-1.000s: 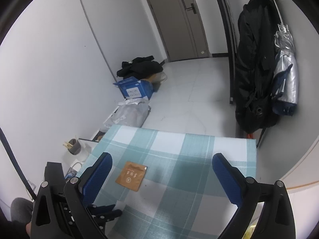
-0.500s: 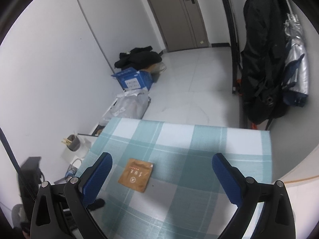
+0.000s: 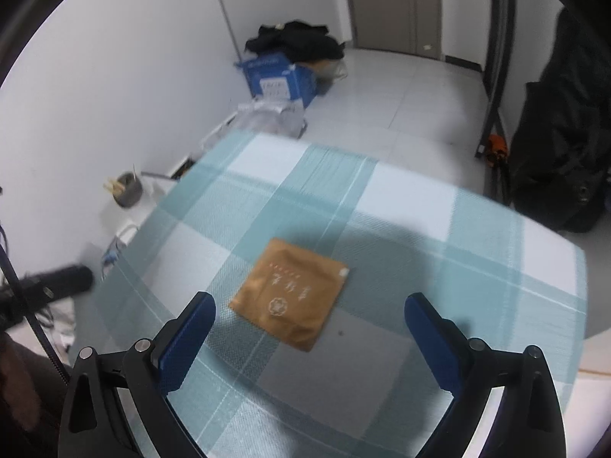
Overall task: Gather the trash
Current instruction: 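Grasp the brown square packet with the right tool while the left tool holds the foam, then carry the foam and brown packet in both tools over the grey bin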
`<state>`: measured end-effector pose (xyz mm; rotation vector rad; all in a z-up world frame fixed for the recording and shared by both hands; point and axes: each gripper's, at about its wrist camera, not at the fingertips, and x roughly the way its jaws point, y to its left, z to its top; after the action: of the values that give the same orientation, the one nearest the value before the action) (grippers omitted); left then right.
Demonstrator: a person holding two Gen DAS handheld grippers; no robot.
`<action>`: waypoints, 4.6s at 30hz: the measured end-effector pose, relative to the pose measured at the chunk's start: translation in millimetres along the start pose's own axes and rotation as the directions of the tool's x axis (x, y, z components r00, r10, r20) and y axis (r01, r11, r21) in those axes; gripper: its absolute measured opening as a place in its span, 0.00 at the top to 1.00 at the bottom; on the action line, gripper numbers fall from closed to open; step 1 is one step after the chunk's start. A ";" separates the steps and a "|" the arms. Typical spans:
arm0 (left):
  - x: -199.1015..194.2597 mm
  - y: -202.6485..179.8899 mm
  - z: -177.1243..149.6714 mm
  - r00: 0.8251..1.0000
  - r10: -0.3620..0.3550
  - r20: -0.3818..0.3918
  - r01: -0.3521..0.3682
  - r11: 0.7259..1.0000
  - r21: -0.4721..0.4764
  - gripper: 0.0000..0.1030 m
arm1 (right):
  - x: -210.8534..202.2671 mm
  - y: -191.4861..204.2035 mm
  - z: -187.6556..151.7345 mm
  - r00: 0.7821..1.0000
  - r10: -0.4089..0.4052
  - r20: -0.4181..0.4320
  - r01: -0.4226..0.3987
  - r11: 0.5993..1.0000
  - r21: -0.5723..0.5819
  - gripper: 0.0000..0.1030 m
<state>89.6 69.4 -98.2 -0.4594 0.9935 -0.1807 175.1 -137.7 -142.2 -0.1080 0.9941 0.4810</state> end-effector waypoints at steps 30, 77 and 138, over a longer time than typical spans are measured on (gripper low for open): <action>-18.0 24.6 7.4 0.999 -0.032 0.030 0.034 0.997 -0.065 0.97 | 21.0 60.4 -11.2 0.999 -0.037 -0.021 0.029 0.954 -0.297 0.95; -31.1 25.0 7.3 0.996 -0.071 0.058 0.077 0.991 -0.109 0.97 | 12.5 42.7 -14.6 0.998 -0.068 -0.018 0.063 0.979 -0.196 0.91; 196.4 -373.2 -124.7 0.807 -0.148 -0.571 0.411 0.836 0.364 0.97 | -239.4 -326.1 -240.4 0.968 -0.221 0.121 0.104 0.787 0.608 0.97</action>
<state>113.5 -368.0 -137.2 -0.0950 1.3610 -0.8523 22.4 -582.2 -118.4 0.4158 0.9012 -0.0043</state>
